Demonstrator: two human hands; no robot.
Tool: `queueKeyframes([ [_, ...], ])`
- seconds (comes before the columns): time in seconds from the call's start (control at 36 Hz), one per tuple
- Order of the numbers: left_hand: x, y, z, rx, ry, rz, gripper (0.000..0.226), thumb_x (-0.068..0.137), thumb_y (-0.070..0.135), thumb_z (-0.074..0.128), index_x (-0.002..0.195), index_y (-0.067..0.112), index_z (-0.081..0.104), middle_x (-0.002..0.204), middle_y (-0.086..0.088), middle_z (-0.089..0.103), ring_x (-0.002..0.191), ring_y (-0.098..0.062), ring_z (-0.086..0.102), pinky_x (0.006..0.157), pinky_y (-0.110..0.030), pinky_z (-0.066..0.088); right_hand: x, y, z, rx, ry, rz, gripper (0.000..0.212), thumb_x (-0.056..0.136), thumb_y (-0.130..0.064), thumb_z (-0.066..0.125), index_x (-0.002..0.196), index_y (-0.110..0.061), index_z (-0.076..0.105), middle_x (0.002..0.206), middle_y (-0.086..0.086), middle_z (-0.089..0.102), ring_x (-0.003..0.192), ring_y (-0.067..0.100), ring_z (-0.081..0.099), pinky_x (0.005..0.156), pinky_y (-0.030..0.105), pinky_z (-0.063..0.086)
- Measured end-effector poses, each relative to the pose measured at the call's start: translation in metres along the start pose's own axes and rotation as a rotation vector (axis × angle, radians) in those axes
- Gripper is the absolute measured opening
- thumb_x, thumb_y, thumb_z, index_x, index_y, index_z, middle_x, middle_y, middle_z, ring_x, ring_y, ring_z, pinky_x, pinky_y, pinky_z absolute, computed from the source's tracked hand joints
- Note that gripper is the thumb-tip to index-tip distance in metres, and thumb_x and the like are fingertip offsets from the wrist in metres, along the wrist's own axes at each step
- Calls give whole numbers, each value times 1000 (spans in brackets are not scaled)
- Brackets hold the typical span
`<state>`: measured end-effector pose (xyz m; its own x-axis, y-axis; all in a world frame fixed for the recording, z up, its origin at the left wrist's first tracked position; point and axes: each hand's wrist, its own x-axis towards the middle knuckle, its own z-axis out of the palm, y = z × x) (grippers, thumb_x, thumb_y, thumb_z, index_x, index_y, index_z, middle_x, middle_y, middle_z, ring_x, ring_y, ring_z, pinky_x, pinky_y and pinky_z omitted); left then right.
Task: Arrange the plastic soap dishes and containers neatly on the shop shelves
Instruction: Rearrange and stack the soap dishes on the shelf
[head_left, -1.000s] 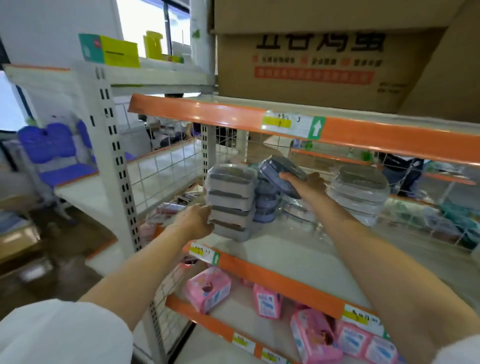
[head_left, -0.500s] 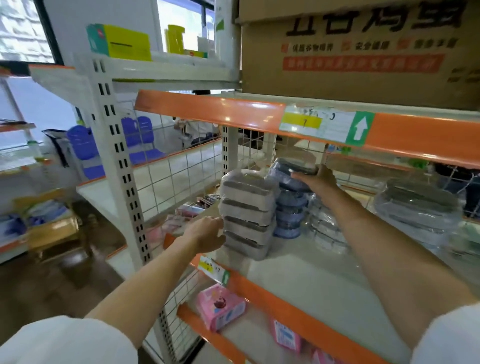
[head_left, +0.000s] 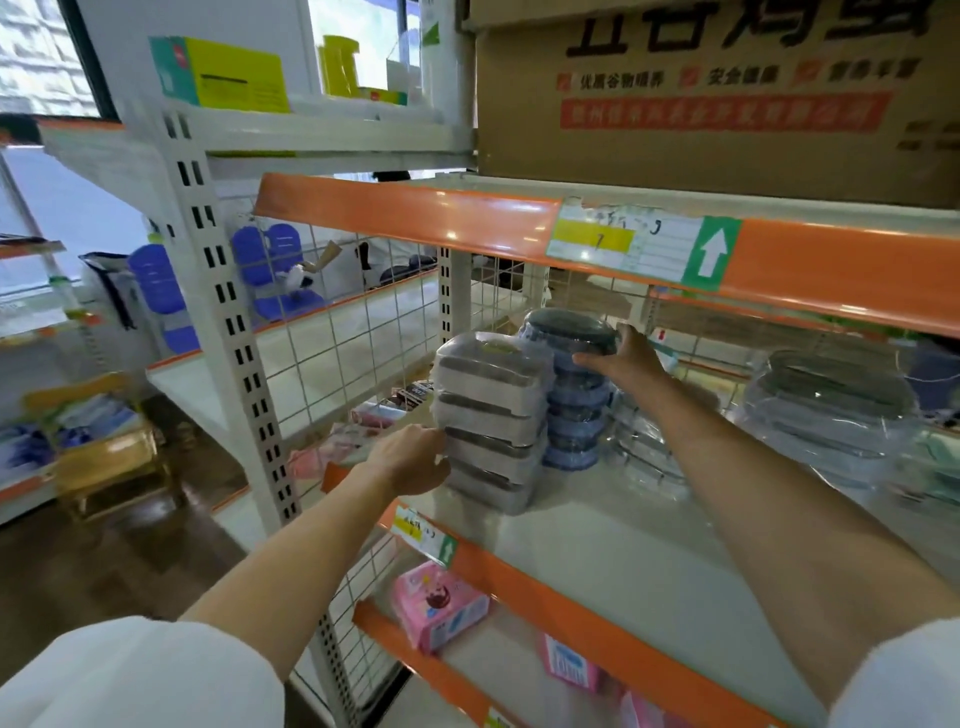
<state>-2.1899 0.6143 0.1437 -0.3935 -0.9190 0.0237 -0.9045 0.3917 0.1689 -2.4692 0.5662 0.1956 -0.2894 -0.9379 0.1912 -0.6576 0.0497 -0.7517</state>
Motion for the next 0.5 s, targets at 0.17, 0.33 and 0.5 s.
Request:
queueKeyframes([
  [0.17, -9, 17, 2, 9, -20, 0, 24, 93, 24, 53, 113, 14, 61, 115, -7, 61, 104, -22, 60, 88, -34, 52, -35, 17, -6, -237, 10, 4, 85, 76, -51, 74, 137, -2, 42, 140, 19, 46, 126, 34, 46, 98, 42, 43],
  [0.33, -23, 42, 8, 16, -48, 77, 36, 91, 29, 52, 124, 16, 56, 127, -6, 57, 115, -26, 55, 94, -36, 49, -95, 21, -20, -366, -21, -46, 50, 82, -37, 71, 116, -5, 55, 111, 13, 60, 102, 31, 60, 72, 27, 40],
  [0.5, -39, 78, 18, -2, -62, 117, 46, 92, 36, 52, 133, 16, 51, 137, -7, 50, 124, -28, 49, 102, -37, 42, -168, 23, -47, -469, -65, -24, 65, 87, -32, 70, 138, -6, 41, 139, 13, 48, 122, 30, 49, 88, 27, 40],
])
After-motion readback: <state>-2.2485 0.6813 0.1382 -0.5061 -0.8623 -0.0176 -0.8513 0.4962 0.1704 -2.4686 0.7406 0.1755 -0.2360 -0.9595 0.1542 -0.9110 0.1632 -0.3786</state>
